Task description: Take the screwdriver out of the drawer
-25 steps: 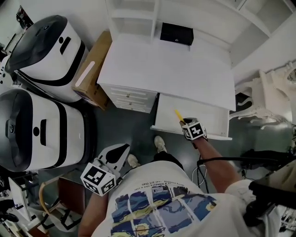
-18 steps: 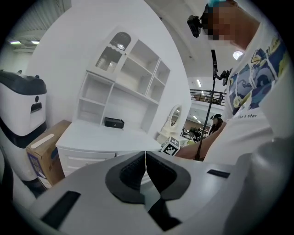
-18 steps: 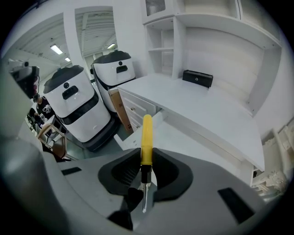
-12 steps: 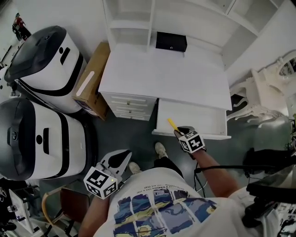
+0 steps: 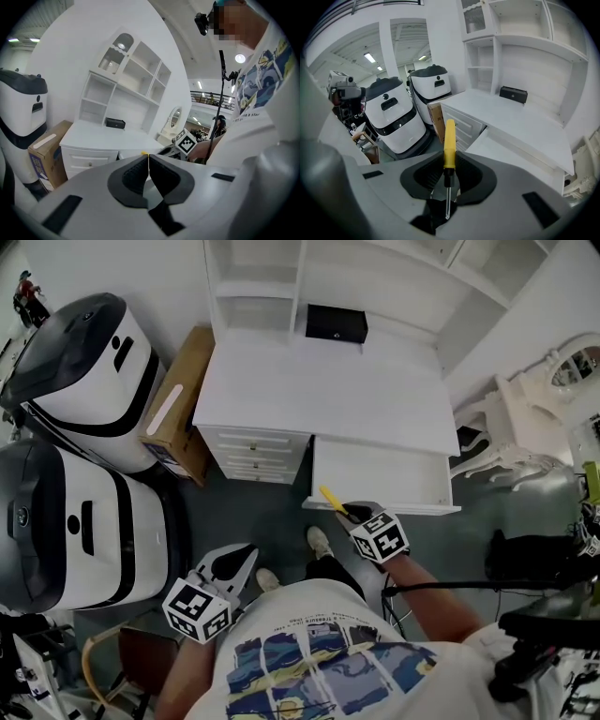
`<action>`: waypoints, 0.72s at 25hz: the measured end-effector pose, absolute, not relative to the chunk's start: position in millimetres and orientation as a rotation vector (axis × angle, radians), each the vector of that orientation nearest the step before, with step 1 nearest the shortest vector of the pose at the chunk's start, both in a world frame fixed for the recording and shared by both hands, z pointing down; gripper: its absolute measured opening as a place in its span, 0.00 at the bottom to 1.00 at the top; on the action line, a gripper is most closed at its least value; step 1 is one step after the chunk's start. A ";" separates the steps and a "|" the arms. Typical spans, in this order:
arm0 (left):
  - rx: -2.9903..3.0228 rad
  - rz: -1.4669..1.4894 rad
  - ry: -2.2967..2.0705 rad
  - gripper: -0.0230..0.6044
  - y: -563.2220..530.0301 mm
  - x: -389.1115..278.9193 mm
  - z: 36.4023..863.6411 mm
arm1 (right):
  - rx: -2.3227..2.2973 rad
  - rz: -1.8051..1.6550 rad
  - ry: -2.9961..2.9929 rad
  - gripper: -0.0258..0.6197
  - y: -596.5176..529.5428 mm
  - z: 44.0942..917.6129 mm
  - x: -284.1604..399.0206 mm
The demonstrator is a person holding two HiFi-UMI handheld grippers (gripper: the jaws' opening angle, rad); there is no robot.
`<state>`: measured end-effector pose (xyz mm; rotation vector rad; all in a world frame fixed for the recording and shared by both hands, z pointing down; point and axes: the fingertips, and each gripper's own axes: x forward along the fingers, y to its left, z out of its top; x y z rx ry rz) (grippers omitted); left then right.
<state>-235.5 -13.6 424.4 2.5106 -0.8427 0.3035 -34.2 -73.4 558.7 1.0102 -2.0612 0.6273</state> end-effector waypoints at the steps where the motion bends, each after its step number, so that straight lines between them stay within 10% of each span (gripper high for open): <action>1: 2.512 0.304 -0.839 0.06 -13.4 -236.1 424.6 | 1.008 0.624 -2.067 0.19 -71.7 555.6 -37.2; 18: 2.498 0.310 -0.840 0.06 -11.9 -249.9 431.4 | 0.967 0.598 -2.120 0.19 -67.0 540.7 -73.0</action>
